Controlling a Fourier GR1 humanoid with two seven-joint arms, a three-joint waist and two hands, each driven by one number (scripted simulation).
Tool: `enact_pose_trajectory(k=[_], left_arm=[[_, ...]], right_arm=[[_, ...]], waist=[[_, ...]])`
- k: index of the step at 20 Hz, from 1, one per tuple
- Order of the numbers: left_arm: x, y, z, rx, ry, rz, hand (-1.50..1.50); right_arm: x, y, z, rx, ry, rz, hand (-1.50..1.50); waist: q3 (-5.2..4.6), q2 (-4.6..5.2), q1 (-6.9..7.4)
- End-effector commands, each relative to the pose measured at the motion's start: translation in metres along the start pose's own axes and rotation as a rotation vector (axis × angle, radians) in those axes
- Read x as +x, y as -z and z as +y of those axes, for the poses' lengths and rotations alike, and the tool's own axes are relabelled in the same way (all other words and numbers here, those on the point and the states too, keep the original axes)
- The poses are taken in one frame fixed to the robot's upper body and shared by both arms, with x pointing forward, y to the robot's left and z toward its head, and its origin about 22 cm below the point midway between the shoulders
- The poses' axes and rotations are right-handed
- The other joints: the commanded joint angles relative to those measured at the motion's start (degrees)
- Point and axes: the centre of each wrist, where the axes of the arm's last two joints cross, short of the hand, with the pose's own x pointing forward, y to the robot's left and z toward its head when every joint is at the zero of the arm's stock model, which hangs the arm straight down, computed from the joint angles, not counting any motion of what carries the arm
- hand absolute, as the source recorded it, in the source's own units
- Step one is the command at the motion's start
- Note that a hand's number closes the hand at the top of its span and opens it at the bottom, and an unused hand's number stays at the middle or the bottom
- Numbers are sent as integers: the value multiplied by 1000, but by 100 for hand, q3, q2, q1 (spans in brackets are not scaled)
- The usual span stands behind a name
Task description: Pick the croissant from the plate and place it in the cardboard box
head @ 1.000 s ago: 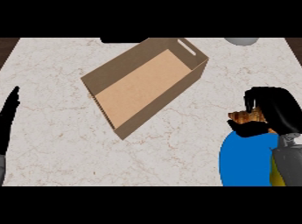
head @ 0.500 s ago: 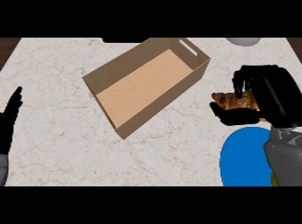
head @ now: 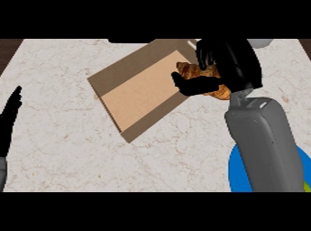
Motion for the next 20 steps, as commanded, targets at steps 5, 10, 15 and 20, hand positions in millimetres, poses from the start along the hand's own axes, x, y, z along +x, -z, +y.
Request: enact_pose_trajectory(k=[5, 10, 15, 20], left_arm=[[15, 0, -11, -16, 7, -22, 0], [11, 4, -7, -31, 9, -33, 0], [20, 9, -12, -40, -16, -40, 0], [31, 11, -27, -61, -18, -63, 0]], right_arm=[[28, 56, 38, 41, 140, 115, 150], [41, 90, 49, 54, 152, 116, 150], [30, 94, 77, 48, 146, 161, 150], [25, 101, 83, 22, 106, 272, 150]], waist=[[2, 26, 119], [-1, 61, 222], [-2, 86, 290], [-3, 156, 444]])
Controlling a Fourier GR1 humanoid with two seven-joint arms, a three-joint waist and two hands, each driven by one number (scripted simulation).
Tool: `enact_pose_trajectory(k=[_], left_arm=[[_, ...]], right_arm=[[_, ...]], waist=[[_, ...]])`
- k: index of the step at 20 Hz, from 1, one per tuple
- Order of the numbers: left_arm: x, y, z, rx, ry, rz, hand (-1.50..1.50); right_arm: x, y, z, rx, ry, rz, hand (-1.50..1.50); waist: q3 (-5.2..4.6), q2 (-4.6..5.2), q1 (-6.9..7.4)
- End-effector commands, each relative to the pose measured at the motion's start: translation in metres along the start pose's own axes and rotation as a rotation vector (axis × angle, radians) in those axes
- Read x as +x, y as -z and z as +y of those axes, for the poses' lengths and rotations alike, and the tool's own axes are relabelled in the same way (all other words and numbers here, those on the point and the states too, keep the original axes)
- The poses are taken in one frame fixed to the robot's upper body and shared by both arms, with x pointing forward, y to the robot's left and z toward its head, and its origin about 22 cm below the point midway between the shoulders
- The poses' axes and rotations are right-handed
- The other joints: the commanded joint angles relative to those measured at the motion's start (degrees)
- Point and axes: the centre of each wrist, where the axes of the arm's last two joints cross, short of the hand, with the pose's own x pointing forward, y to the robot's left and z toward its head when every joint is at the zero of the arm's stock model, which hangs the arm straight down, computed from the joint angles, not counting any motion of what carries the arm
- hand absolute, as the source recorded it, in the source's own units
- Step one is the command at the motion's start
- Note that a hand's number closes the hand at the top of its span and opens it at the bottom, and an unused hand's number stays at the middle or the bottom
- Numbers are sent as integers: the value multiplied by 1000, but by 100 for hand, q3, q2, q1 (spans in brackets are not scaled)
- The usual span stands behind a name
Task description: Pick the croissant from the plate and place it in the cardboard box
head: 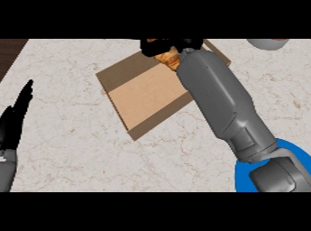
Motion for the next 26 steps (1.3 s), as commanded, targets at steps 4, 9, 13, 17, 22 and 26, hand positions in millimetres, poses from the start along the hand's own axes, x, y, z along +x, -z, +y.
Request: enact_pose_trajectory(k=[4, 9, 13, 17, 22, 26], left_arm=[[4, 3, -6, -24, 6, -24, 0], [10, 7, -2, -23, 0, -21, 0], [13, 13, -11, -28, -10, -26, 0], [5, 3, -11, -13, 8, -23, 0], [-21, -8, -6, 13, -15, 19, 0], [-25, -9, -2, 20, 4, 20, 0]], right_arm=[[-23, 3, 18, 57, 101, 188, -150], [-41, -2, 29, 44, 150, 130, -150], [-25, 4, 19, -26, 192, 53, -150], [-27, 6, 14, -158, 294, 14, -150], [-43, 6, 9, -253, 445, 12, -150], [-65, 19, -33, -283, 533, -30, -150]], waist=[[1, 56, 165], [7, 50, 145], [6, 76, 139], [10, 28, 85], [7, -15, -76], [8, -47, -198]])
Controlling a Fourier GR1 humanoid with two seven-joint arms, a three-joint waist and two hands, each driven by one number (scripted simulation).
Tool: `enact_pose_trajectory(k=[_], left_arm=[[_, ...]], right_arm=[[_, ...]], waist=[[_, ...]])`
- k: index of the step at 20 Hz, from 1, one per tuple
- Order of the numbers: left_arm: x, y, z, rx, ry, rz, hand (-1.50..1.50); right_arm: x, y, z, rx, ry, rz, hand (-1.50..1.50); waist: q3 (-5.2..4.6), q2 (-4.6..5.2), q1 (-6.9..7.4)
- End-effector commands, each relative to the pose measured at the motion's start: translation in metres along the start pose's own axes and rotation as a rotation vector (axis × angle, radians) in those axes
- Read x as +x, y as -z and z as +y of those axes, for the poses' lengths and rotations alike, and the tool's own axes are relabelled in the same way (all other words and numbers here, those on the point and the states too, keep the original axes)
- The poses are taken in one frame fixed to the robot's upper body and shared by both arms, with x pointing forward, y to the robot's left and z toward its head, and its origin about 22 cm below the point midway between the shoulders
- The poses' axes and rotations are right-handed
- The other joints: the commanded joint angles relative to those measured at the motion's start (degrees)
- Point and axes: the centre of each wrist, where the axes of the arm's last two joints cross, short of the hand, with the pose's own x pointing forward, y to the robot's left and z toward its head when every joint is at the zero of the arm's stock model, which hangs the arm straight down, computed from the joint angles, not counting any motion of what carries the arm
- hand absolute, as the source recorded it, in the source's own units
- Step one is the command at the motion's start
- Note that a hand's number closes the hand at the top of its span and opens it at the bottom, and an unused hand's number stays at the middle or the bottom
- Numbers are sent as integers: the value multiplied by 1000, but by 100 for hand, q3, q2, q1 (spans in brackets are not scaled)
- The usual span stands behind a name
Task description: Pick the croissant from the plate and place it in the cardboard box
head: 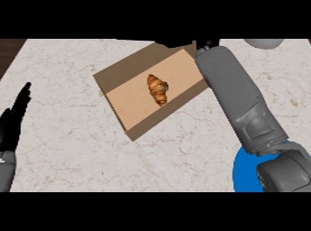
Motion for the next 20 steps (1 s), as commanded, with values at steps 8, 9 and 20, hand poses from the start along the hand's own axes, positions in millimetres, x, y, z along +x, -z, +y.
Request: enact_pose_trajectory(k=[8, 9, 20], left_arm=[[-2, -6, 5, 35, 11, 45, 0], [-10, -16, 10, 33, 15, 51, 0], [-9, -14, 27, 41, 18, 40, 0]], right_arm=[[-56, 12, -85, -86, 84, 44, -150], [-75, 4, -97, -76, 86, 39, -150], [-139, -26, -222, 39, -17, 74, -150]], waist=[[-1, -114, -277], [-1, -136, -315], [-2, -124, -324]])
